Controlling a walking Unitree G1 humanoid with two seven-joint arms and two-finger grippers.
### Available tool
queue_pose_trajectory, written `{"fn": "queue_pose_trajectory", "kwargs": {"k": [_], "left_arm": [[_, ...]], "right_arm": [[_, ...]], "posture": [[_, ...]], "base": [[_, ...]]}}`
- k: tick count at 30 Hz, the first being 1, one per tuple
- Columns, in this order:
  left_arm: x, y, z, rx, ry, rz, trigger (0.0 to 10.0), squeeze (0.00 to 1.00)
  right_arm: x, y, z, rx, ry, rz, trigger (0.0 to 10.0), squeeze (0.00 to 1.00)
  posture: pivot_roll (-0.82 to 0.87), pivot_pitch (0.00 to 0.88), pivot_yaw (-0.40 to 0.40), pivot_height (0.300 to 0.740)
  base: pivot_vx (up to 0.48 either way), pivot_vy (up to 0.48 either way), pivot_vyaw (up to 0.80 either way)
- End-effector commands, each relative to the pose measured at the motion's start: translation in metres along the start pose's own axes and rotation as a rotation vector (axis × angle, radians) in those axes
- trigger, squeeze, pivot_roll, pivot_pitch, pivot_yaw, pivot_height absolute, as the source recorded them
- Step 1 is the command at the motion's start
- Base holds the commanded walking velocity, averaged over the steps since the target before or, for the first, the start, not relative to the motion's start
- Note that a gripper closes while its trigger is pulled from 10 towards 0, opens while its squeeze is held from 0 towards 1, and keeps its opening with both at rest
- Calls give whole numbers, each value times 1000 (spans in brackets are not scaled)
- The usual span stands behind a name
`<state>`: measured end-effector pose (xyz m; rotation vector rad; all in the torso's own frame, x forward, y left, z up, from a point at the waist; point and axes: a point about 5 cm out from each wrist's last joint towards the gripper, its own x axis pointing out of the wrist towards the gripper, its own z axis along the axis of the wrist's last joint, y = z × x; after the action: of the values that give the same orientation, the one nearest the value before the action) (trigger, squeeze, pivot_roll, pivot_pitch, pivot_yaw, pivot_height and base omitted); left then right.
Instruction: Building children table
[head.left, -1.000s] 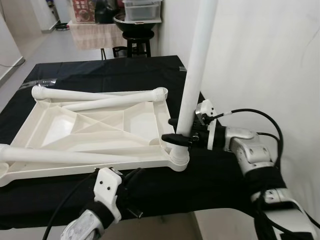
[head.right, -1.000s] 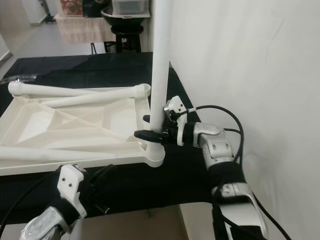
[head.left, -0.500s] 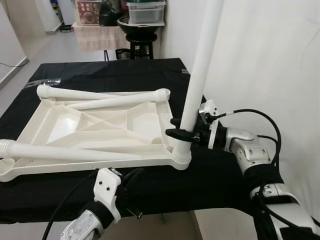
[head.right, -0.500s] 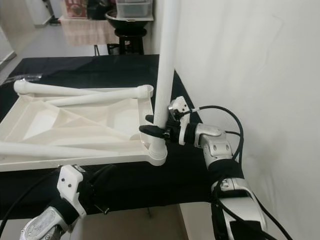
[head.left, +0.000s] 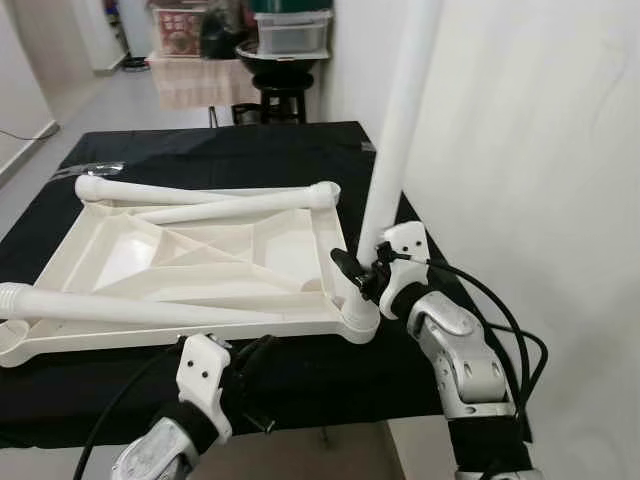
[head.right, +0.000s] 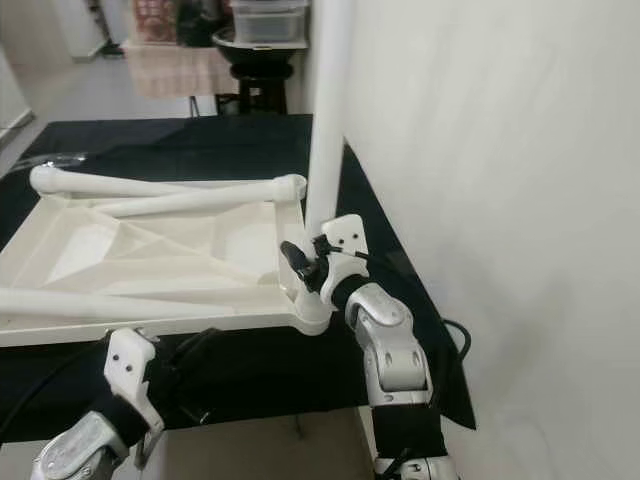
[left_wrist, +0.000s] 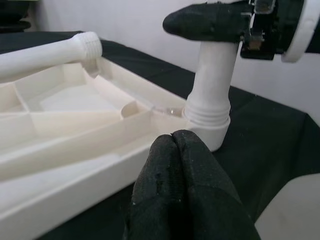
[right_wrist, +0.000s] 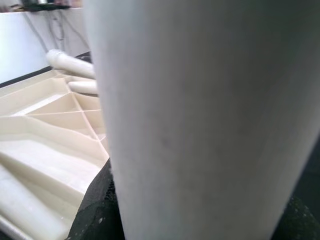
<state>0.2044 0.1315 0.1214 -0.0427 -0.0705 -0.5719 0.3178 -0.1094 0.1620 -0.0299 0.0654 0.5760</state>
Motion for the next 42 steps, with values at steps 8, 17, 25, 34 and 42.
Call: {"fn": "queue_pose_trajectory", "kwargs": {"k": [8,17,25,34,42], "left_arm": [[2,-2,1,-10,-2,-1,10000,0],[4,-6,3,-12,-8,-4,10000,0],[5,-8,2,-13,-6,-5,10000,0],[4,-10,1,-15,-2,-4,10000,0],[3,-11,1,-17,1,-6,10000,0]], "right_arm": [[5,7,8,45,49,243,10000,1000],[9,-13,25,-9,21,699,10000,0],[24,-29,25,28,79,734,0,0],[23,-35,22,39,89,777,0,0],[22,-44,11,-7,90,597,0,0]], "posture": [[-14,46,-35,740],[12,38,-54,740],[23,38,-52,740],[35,41,-54,740],[29,40,-60,740]], "base": [[0,0,0],[0,0,0],[0,0,0],[0,0,0],[0,0,0]]}}
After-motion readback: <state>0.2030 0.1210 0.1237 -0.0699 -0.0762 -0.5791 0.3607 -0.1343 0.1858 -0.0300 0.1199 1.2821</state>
